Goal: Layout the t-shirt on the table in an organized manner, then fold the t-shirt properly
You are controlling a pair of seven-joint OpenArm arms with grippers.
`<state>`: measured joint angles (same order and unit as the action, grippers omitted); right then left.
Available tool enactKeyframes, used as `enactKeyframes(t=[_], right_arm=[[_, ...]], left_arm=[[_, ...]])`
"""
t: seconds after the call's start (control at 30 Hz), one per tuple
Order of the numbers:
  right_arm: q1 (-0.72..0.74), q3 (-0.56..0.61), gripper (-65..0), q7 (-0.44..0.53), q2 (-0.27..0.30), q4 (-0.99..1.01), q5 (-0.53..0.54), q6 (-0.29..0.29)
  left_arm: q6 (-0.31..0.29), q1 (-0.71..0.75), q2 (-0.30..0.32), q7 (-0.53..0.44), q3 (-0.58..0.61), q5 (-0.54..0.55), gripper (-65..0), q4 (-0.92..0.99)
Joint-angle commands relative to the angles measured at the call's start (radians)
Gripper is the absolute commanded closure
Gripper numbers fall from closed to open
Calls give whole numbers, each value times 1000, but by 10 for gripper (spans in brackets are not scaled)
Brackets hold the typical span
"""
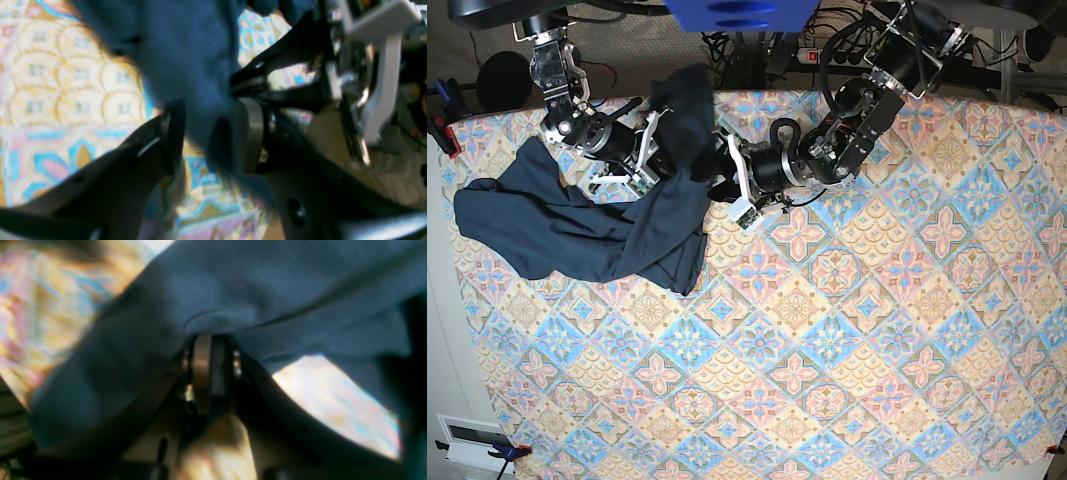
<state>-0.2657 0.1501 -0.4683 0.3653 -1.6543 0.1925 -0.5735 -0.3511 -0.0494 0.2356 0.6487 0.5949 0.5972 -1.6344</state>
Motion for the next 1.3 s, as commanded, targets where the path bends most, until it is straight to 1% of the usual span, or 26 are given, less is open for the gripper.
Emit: enactKeyframes(t=[0.0,0.1,0.2,0.27,0.37,0.43,0.53,0.63,0.73,0.87,0.97,1.03,1.17,1.27], right_arm=[[1,10,-67,-8,11,4,2,-7],[50,44,-69,16,5,44,2,-7],[165,87,-69,21,-38,76,2,-7],[240,96,-69,21,-67,93,3,-7],[320,93,-69,21,-108,98,3,-7],[357,92,-69,21,-130,98,3,-6],[386,84,-69,18,-136,79,3,-4],[377,3,-69,16,-136,9,8,-3],[288,-100,-69,16,-134,-43,8,-4],[199,-238,-69,16,-134,-100,8,-6],[142,-304,-69,16,-134,-139,8,-6],[118,-330,-69,16,-134,-160,8,-6],[81,-358,-69,16,-134,-189,8,-7],[67,-367,-69,16,-134,-208,8,-7]], left_arm=[[-9,1,12,-22,-6,13,-245,-39],[-9,24,61,-22,-8,13,-245,-79],[-9,64,118,-22,-11,13,-245,-122],[-10,98,158,-22,-11,13,-245,-160],[-10,142,192,-22,-11,11,-245,-198],[-10,150,201,-22,-13,11,-245,-200],[-9,156,199,-22,-13,11,-245,-200],[-7,156,196,-22,-13,11,-245,-200],[-6,156,193,-27,-8,8,-245,-200],[-6,150,143,-22,-6,2,-248,-200],[-4,147,106,-22,-6,-7,-248,-191],[-1,147,80,-22,-6,-64,-248,-169],[68,147,25,-20,17,-234,-248,-125],[106,147,12,-20,75,-340,-248,-102]])
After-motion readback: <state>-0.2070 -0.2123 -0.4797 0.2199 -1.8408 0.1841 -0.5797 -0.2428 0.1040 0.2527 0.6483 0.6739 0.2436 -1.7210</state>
